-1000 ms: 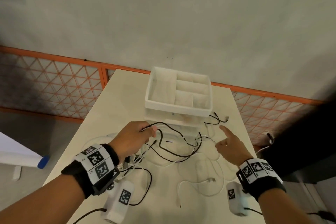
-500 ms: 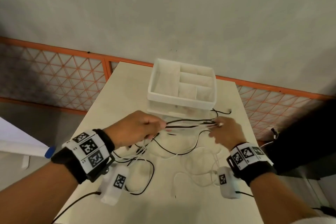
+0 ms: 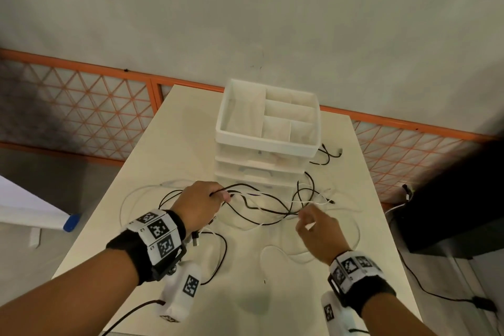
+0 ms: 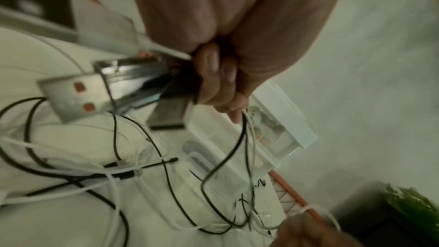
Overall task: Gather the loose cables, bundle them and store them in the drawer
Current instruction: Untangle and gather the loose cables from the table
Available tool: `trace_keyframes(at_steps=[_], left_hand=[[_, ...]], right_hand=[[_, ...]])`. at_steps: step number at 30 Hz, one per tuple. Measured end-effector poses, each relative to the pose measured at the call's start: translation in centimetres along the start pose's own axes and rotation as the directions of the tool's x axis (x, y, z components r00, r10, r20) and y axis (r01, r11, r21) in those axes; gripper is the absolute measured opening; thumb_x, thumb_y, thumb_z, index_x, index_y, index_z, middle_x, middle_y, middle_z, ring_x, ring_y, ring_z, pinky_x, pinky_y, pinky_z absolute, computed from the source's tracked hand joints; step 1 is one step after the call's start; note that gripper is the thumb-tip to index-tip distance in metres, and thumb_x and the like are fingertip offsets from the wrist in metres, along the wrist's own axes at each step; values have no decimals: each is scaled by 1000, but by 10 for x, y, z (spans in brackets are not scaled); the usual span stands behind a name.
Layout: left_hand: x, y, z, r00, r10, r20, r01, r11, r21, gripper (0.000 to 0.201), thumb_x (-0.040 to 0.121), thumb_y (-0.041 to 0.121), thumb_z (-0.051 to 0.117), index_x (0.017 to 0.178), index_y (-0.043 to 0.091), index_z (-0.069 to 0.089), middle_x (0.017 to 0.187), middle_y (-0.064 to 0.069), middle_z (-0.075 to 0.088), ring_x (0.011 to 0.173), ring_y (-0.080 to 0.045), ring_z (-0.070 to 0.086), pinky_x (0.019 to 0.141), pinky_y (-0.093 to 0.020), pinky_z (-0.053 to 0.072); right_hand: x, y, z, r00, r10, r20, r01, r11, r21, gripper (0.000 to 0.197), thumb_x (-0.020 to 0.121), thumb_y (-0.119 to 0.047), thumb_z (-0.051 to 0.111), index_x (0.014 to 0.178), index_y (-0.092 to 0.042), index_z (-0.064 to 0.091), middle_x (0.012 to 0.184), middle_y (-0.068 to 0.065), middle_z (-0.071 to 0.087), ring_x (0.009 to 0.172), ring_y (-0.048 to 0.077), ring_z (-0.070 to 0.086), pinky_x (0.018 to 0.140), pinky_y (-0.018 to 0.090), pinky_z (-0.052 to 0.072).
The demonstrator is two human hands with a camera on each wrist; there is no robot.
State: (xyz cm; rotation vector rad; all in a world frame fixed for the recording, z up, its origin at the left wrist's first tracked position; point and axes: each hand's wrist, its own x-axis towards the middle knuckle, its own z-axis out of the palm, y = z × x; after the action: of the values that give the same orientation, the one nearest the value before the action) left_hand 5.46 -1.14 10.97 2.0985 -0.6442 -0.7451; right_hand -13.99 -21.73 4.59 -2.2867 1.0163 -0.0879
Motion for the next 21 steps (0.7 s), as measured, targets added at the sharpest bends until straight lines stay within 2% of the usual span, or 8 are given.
trace_keyframes(at_steps=[2,4,6,8,12,16,19,21], left_hand=[[1,6,3,999,-42,0,41,994,-98,25,98,18,48,87,9,67,65,-3,50,48,-14,38,38,-17,31],[2,12,5,996,-88,18,89,970,-228,25,100,19,48,84,8,63,65,-4,46,44,-12,33,37,-19,27],[3,18,6,993,-115,26,118,945,-306,24,100,21,49,82,9,60,64,-4,44,44,-12,31,40,-20,26],[3,22,5,993,-119,23,120,937,-328,25,99,25,52,80,10,56,63,-4,43,46,-13,30,42,-22,26],[1,25,4,989,-130,65,145,911,-386,25,98,26,56,80,9,50,59,-2,37,45,-13,25,42,-22,20],[0,21,4,984,-157,85,178,907,-381,23,97,25,57,83,8,51,62,-3,36,45,-12,24,39,-20,21],[1,16,4,980,-184,76,199,907,-372,25,97,25,57,78,9,51,63,-4,36,44,-12,25,38,-19,22],[0,15,4,979,-187,76,202,905,-374,25,97,24,58,78,9,50,63,-4,36,44,-13,25,38,-20,22]], right_hand=[[-5,7,21,993,22,114,-10,994,-104,16,85,-18,64,83,-34,66,96,-6,74,82,15,68,78,24,49],[-10,14,39,975,79,209,-28,970,-240,28,87,-21,61,112,-29,69,123,-3,66,110,19,63,96,28,49],[-13,15,52,963,105,248,-9,933,-360,45,89,-19,58,133,-25,56,134,1,52,124,24,51,104,34,45],[-16,12,60,964,100,248,20,897,-441,37,90,-18,54,127,-21,54,129,3,52,120,26,52,100,37,46],[-20,4,65,948,132,289,29,871,-490,27,90,-21,51,114,-17,61,117,5,63,110,28,58,92,32,46],[-19,-4,62,940,132,315,3,919,-394,20,79,-26,56,90,-16,70,92,3,71,88,24,66,72,27,52],[-17,-7,57,929,141,343,-54,967,-249,23,80,-25,57,60,-14,57,63,-5,59,59,13,54,53,23,44],[-15,-8,54,909,159,385,-133,987,-93,26,81,-22,53,62,-6,60,62,2,64,52,21,61,51,30,50]])
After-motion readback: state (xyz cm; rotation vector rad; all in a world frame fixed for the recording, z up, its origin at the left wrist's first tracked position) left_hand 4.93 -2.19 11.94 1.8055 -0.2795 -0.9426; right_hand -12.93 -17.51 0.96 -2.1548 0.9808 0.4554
